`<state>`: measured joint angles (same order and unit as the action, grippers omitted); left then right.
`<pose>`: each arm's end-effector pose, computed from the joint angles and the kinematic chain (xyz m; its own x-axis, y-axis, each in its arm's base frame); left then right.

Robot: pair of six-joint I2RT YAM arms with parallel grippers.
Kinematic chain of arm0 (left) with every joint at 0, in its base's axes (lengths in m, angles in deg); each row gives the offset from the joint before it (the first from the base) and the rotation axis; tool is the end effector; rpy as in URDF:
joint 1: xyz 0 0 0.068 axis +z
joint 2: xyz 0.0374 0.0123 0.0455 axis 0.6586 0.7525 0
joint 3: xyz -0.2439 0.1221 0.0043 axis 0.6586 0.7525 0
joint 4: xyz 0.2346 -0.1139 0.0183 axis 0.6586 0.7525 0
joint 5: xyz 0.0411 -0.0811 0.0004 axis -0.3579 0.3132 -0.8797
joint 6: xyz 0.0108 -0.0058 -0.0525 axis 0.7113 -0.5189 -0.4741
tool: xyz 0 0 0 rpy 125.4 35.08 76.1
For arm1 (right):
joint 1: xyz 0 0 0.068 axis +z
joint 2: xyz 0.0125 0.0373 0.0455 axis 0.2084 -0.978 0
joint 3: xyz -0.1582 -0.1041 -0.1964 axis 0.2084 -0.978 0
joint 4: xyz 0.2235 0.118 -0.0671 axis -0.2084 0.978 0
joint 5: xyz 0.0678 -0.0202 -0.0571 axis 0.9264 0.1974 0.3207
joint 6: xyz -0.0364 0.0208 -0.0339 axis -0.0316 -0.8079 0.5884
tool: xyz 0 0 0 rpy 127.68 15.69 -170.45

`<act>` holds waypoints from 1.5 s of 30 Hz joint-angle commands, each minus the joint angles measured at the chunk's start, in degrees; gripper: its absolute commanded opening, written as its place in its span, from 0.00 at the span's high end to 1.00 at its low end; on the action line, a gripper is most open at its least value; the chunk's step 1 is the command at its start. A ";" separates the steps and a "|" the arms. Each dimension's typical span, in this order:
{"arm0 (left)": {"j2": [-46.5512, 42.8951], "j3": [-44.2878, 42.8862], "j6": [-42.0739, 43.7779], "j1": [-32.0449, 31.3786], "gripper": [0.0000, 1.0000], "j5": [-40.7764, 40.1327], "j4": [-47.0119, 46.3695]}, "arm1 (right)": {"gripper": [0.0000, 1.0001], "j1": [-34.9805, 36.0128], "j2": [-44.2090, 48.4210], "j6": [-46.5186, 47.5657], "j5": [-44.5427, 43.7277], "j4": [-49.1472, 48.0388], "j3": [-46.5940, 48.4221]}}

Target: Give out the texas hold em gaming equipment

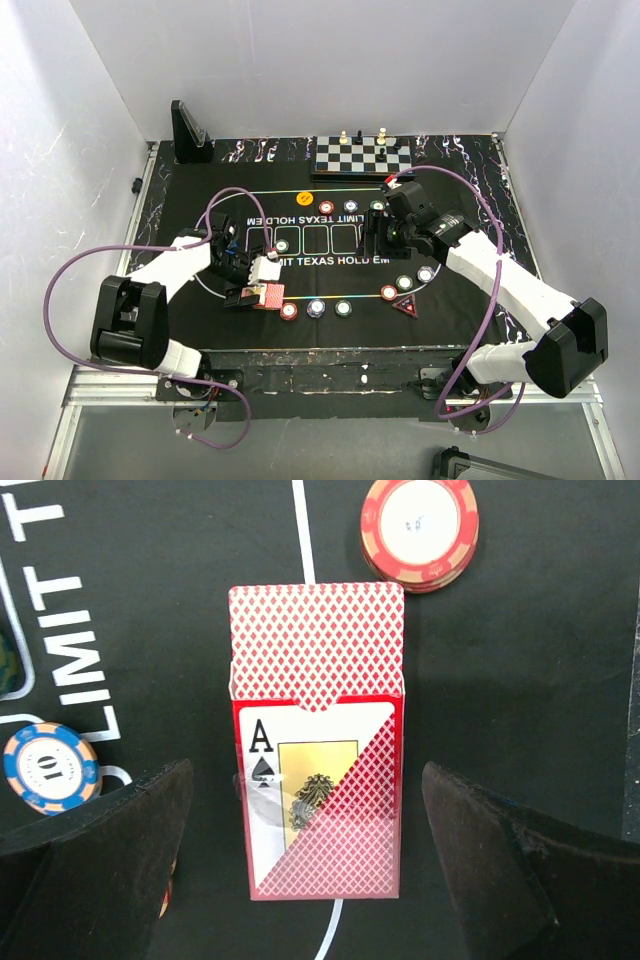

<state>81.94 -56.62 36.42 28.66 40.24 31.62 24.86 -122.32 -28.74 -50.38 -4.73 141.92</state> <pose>0.2208 -0.0704 0.1819 0.1068 0.8017 -0.5882 0.9923 -0.1230 0.0124 0.2193 0.1656 0.3059 -0.8219 0.0561 -0.5669 -0.2007 0.9028 0.3804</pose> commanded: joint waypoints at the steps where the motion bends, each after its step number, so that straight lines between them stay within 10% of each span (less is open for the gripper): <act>1: 0.89 0.75 2.26 -0.65 0.00 -0.70 -1.63 | 0.30 0.38 0.78 1.29 1.42 -2.05 1.41; 25: 4.40 2.25 0.23 -4.78 0.00 -3.42 -3.84 | 0.35 0.38 0.69 1.73 2.30 -2.58 0.88; 40: 8.01 -0.49 -1.52 -4.96 0.34 -5.88 3.91 | 0.38 0.38 1.66 3.57 -0.77 0.49 3.87; 45: 5.21 0.48 -4.16 -4.96 0.68 -5.10 2.76 | 0.39 0.38 1.31 3.57 -0.25 0.23 4.13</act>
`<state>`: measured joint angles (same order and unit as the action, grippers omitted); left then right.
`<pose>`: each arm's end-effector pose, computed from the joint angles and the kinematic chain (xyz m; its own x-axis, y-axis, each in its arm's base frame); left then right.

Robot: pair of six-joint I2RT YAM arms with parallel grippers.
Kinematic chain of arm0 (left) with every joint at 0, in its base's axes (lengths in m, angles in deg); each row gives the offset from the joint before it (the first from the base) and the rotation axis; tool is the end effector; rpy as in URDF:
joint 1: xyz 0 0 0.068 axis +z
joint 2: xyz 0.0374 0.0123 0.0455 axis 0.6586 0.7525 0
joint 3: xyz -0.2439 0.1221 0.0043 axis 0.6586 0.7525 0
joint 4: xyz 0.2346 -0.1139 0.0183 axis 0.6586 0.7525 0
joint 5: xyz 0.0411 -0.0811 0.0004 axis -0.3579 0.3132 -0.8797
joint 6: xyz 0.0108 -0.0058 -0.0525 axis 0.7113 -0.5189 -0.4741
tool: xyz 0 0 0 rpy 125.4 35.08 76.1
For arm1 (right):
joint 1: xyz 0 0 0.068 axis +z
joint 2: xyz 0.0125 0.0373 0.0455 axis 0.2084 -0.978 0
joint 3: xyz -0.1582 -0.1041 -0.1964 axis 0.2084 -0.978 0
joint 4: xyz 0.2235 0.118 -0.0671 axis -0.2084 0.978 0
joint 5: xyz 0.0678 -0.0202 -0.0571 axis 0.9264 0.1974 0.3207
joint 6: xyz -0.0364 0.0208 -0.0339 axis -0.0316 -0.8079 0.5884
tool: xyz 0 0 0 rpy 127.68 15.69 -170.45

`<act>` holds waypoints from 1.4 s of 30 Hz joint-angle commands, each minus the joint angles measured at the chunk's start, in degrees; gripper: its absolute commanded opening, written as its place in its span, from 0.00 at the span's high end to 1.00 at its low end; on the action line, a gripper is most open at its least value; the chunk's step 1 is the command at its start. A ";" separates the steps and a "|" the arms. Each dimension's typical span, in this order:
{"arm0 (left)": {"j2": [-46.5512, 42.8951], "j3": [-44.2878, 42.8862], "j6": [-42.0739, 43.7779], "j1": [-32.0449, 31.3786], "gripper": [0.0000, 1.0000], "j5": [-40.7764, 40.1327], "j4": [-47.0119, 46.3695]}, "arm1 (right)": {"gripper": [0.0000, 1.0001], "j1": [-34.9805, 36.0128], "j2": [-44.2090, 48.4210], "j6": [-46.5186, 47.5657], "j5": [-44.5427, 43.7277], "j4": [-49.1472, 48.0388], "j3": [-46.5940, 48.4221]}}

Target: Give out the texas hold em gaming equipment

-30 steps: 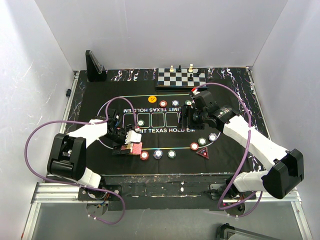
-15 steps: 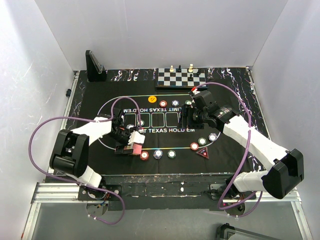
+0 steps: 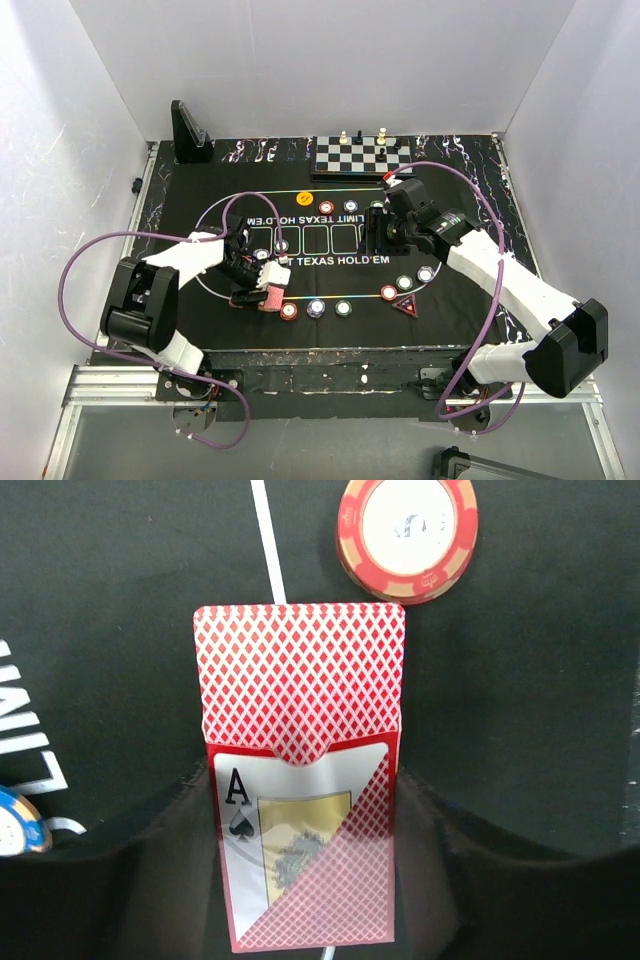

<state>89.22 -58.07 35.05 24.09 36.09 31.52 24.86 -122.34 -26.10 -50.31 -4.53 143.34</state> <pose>0.2272 -0.0895 0.1588 0.1039 0.8500 -0.5164 0.9801 -0.1759 -0.0923 0.2202 0.1663 0.3136 -0.8022 0.0217 -0.5966 -0.2449 0.8995 0.3619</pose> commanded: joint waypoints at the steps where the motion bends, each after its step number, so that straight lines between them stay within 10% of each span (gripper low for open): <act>1: -2.95 1.92 -3.83 -0.39 0.76 -0.77 2.61 | 0.39 0.38 1.16 0.76 -0.05 -0.05 2.80; 11: -9.64 -8.25 -11.21 -0.39 0.91 0.90 8.31 | 0.29 0.38 -0.34 -4.86 11.61 -7.16 2.63; 18: -9.64 -22.76 -16.92 -0.56 1.00 3.89 14.20 | 0.19 1.35 -1.56 -20.50 27.54 -34.55 -6.25; 42: -5.60 -42.37 -24.93 -5.39 1.00 4.33 24.49 | 0.10 7.06 -15.80 -34.22 30.27 -60.87 -4.59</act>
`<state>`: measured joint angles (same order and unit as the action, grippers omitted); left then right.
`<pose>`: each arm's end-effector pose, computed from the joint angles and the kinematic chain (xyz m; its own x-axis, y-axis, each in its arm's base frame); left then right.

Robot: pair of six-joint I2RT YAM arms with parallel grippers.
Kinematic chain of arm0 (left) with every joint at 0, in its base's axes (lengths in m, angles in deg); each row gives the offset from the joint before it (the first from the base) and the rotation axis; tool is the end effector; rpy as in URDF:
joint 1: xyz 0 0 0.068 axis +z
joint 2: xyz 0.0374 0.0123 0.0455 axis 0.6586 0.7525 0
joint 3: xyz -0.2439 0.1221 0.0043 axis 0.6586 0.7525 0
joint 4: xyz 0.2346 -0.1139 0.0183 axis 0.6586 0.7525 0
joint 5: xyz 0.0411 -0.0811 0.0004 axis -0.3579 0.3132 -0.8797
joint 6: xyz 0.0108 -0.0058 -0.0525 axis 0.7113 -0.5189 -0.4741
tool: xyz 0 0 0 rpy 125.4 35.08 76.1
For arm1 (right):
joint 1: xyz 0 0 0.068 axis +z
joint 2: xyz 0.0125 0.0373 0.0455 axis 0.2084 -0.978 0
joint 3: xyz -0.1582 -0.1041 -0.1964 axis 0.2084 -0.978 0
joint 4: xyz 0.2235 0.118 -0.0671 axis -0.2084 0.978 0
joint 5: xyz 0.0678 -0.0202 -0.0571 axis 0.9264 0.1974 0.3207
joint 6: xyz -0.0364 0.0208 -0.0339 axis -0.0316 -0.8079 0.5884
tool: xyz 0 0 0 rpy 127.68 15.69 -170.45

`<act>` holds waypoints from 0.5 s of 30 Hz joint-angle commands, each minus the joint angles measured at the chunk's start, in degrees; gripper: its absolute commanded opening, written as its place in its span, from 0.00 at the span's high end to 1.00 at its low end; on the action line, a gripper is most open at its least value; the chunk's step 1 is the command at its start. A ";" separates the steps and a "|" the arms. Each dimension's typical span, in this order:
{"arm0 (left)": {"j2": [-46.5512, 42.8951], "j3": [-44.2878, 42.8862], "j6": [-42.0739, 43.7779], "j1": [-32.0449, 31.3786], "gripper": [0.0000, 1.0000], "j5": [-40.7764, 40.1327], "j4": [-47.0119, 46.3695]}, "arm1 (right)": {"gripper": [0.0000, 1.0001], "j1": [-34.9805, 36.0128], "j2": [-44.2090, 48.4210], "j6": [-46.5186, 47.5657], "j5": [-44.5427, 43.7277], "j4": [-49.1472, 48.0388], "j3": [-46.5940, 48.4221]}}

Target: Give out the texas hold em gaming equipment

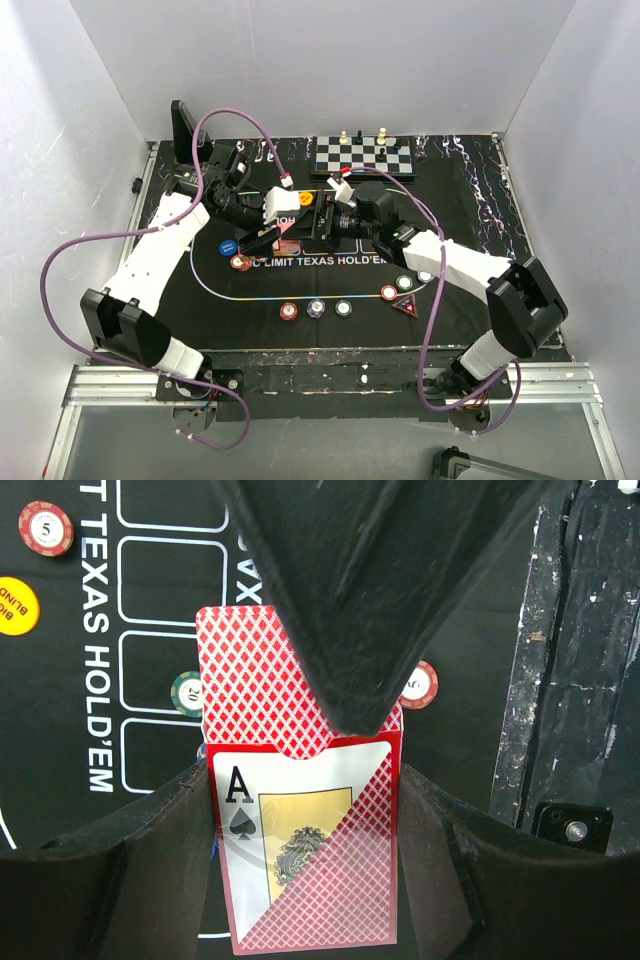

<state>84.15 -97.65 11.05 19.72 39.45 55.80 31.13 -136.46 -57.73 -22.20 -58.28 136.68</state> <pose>0.2455 -0.1185 0.3557 -0.0634 0.7707 -0.6341 0.9971 0.0758 -0.0075 0.2495 0.2579 0.2880 -0.9080 0.1990 -0.3688 -0.3080 0.2800 0.9093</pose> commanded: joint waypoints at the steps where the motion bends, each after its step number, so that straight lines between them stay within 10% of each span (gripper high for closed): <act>1: -0.44 -2.96 -1.20 -1.20 1.00 0.79 0.12 | 0.10 1.05 -2.21 -2.77 2.34 -7.21 2.61; 8: 0.52 -4.19 -2.34 -2.61 1.00 0.18 -0.58 | 0.17 2.02 -4.76 -5.32 3.13 -10.45 3.32; 15: -0.08 -3.14 -3.39 -4.36 1.00 -0.53 -1.63 | 0.48 2.28 -5.64 -10.24 4.18 -20.39 -0.20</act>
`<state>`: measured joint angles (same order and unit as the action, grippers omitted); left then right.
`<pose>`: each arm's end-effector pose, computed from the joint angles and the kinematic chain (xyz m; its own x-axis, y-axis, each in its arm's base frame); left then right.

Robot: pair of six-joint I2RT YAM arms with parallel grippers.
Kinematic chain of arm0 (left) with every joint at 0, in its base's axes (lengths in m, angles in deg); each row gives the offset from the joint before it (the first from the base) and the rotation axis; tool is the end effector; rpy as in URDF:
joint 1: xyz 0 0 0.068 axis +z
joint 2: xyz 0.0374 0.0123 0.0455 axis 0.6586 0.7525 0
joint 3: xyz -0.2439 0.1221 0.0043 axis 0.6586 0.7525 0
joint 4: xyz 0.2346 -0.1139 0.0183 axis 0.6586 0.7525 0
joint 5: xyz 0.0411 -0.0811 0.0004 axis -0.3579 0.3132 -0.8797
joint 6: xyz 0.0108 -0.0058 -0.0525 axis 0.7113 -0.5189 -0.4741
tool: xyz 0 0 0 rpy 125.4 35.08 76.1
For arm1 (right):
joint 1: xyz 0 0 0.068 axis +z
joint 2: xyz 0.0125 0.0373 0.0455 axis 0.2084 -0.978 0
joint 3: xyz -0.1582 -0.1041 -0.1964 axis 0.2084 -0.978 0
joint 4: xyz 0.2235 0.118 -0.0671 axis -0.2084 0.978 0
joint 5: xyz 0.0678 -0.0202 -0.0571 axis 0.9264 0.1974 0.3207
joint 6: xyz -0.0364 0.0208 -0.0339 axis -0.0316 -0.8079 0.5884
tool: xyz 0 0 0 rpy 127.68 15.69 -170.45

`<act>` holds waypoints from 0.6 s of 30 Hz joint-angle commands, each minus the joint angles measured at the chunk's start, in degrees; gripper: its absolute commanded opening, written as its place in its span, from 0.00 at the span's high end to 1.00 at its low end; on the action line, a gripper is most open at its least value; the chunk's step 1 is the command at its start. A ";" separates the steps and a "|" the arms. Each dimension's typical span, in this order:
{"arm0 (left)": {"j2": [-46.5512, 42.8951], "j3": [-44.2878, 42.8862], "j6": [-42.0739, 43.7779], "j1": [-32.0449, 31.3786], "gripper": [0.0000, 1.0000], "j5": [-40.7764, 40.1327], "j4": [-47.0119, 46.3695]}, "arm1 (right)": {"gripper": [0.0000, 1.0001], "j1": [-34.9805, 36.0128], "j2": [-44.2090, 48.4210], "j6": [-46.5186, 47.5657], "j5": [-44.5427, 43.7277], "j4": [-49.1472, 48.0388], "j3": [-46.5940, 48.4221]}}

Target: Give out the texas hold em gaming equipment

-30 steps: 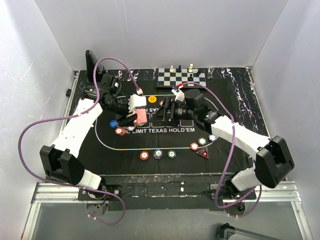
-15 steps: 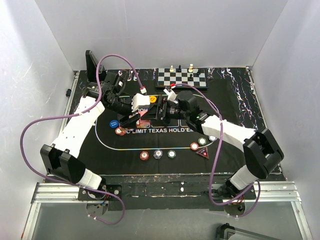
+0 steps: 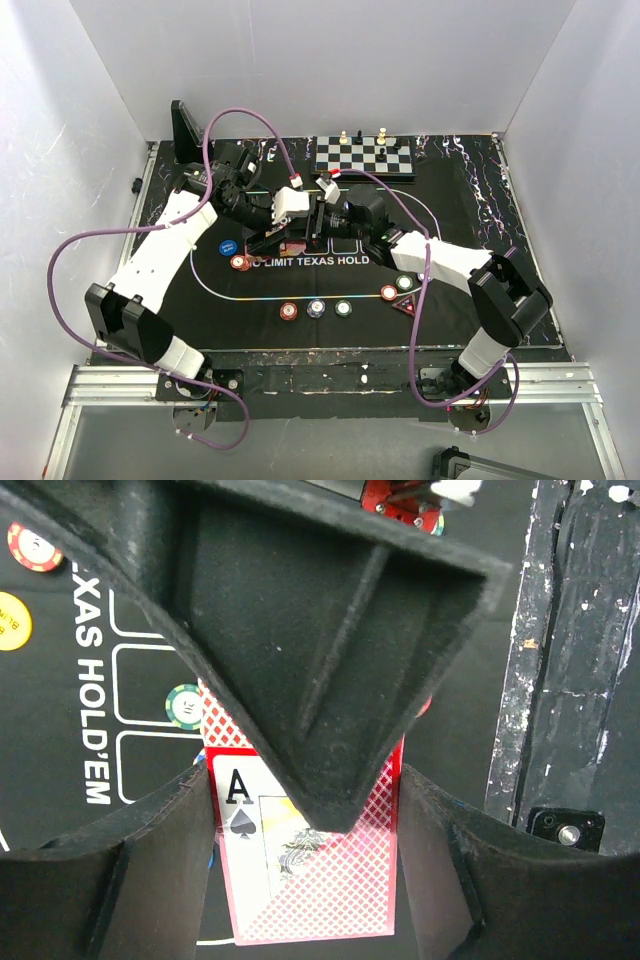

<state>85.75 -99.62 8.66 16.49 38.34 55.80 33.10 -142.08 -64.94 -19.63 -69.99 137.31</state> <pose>0.2455 -0.1348 0.3576 -0.0581 0.7799 -0.6232 0.9981 0.0585 -0.0197 0.2539 0.2818 0.2788 -0.9337 0.1831 -0.3078 -0.2825 0.1516 0.9472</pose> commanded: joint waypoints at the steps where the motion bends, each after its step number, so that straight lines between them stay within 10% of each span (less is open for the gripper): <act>1: -1.86 -0.65 -1.19 -1.13 1.00 0.32 -2.16 | 0.56 0.32 -0.11 -3.73 1.78 -9.38 -1.27; 6: -2.48 -0.64 -2.50 -1.13 0.93 -0.20 -4.18 | 0.80 0.32 0.06 -5.49 2.22 -10.18 -2.59; 10: -3.44 -1.79 -2.86 -1.13 0.10 0.06 -3.83 | 0.84 0.05 1.20 -5.58 1.96 -10.44 -3.91; 11: -4.22 -1.44 -2.60 -1.13 0.02 0.15 -4.18 | 0.84 -0.03 1.64 -5.58 1.79 -10.70 -4.35; 18: -14.06 6.98 -4.17 -1.13 0.02 -0.29 -10.24 | 0.85 -0.30 3.66 -4.27 2.13 -9.13 -4.88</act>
<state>79.54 -97.06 6.28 15.57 37.46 50.09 32.72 -142.27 -69.88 -18.93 -75.13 131.67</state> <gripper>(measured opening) 0.981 0.304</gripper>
